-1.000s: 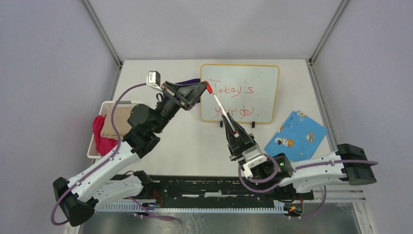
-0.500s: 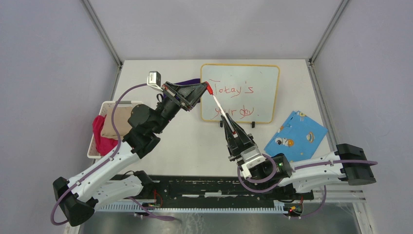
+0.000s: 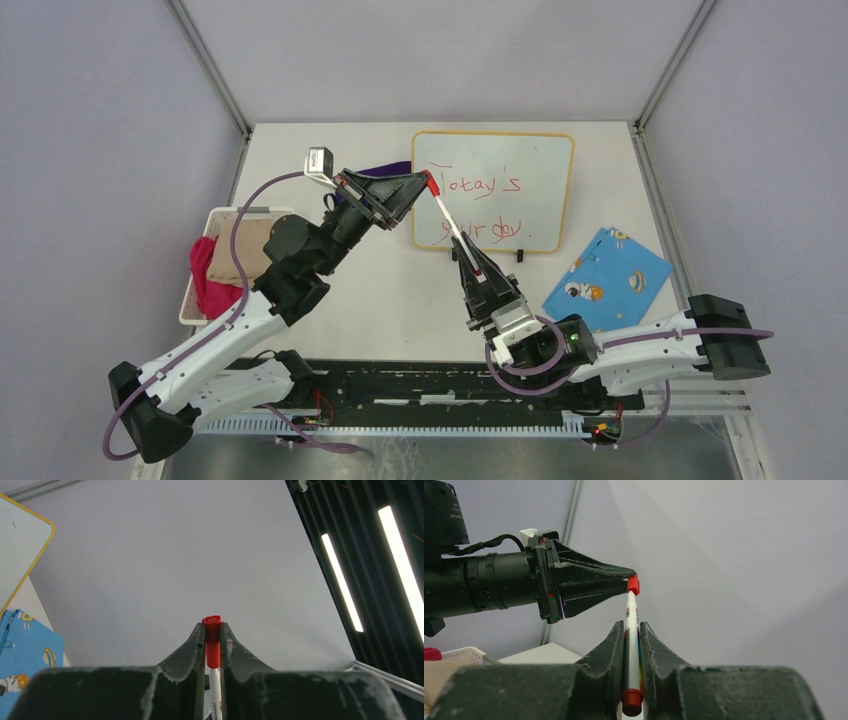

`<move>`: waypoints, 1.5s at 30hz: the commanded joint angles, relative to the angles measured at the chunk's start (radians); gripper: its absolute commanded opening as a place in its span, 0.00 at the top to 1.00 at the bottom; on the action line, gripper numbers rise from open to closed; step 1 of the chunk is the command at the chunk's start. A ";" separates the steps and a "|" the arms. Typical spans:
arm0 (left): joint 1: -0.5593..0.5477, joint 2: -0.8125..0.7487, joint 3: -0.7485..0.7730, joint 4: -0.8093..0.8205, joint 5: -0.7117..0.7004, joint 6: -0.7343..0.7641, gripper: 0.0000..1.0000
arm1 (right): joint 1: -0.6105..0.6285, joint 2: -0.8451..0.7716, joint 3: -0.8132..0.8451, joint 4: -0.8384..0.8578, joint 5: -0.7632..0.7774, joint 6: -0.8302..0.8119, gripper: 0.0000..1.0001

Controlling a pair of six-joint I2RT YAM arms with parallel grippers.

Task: Write a sentence on the whiteboard
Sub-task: Close the whiteboard marker at the center of the board.

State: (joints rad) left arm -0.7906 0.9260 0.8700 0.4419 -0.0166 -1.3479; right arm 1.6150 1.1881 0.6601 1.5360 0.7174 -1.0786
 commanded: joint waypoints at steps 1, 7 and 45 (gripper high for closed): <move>-0.013 -0.014 0.007 0.015 0.012 0.054 0.98 | 0.004 0.002 0.042 0.325 0.012 0.001 1.00; -0.029 -0.015 0.007 0.015 0.012 0.057 0.98 | 0.004 0.009 0.046 0.341 0.014 -0.012 1.00; -0.142 -0.003 -0.003 0.015 0.001 0.111 0.98 | -0.029 0.049 0.085 0.362 0.037 -0.045 1.00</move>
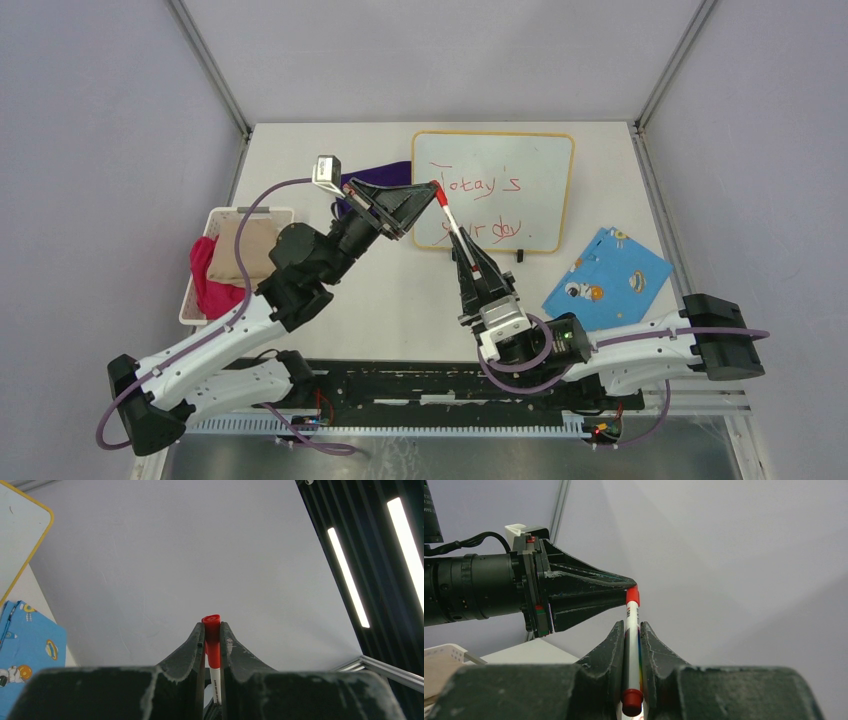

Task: Write a sentence on the whiteboard
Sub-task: Close the whiteboard marker at the center of the board.

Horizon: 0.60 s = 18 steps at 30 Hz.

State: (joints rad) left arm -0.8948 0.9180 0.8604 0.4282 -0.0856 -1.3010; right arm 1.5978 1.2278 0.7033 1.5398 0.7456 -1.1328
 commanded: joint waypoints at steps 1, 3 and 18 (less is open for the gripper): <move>-0.039 0.006 0.006 0.029 0.070 0.066 0.98 | -0.013 0.008 0.042 0.357 0.010 0.011 1.00; -0.042 0.008 0.006 0.029 0.074 0.069 0.98 | -0.015 0.008 0.041 0.356 0.009 0.013 1.00; -0.102 0.037 0.001 0.061 0.147 0.101 0.98 | -0.038 0.005 0.038 0.353 0.011 0.020 1.00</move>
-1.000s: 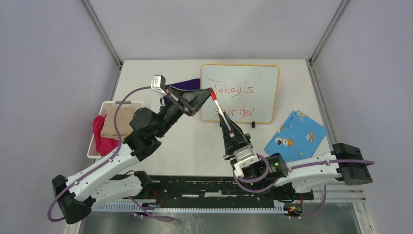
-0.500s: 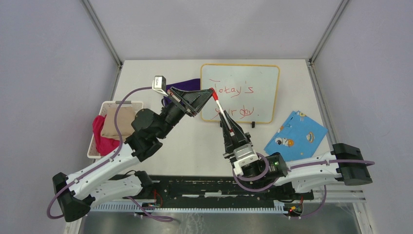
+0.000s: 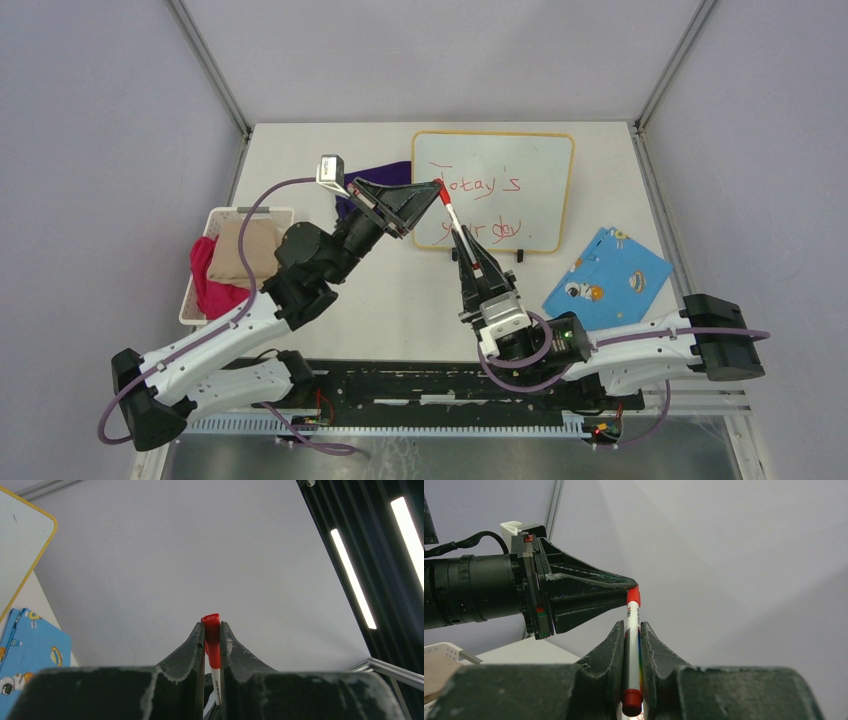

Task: Write a sentence on the whiteboard
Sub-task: Close the whiteboard marker at the center of the board.

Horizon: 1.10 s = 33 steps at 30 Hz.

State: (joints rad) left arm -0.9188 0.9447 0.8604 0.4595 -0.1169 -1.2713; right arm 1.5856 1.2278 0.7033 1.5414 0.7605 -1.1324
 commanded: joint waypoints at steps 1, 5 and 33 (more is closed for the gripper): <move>-0.084 0.012 0.001 0.031 0.181 0.073 0.98 | -0.029 0.006 0.038 0.350 -0.004 0.023 1.00; -0.109 0.025 -0.003 0.051 0.200 0.079 0.98 | -0.037 0.009 0.042 0.344 -0.005 0.031 1.00; -0.169 -0.011 0.015 -0.008 0.120 0.184 0.43 | -0.064 -0.055 0.017 0.288 -0.025 0.108 1.00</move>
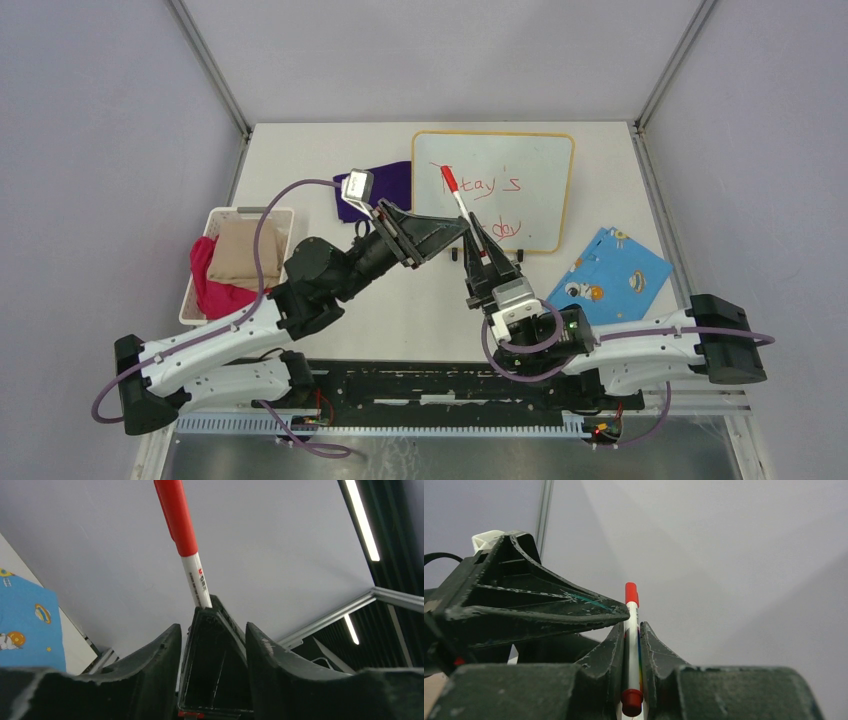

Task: Write a sentence on the whiteboard
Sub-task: Close the whiteboard marker at the center of the board.

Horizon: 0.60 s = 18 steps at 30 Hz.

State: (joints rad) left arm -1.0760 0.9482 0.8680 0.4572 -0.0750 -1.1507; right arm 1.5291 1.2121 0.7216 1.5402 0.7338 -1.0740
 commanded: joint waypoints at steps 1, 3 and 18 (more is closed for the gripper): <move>-0.011 -0.018 0.008 -0.006 0.078 0.069 0.37 | -0.008 -0.046 -0.006 0.281 0.000 0.060 1.00; -0.012 -0.028 0.008 -0.015 0.051 0.086 0.28 | -0.007 -0.067 -0.021 0.261 -0.005 0.085 1.00; -0.004 -0.030 0.207 -0.170 -0.123 0.394 0.10 | -0.007 -0.344 -0.184 -0.071 -0.087 0.383 1.00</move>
State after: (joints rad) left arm -1.0840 0.8921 0.9886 0.2768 -0.1818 -0.8925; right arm 1.5238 0.9134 0.5564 1.5116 0.6952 -0.8043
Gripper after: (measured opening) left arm 0.896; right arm 0.179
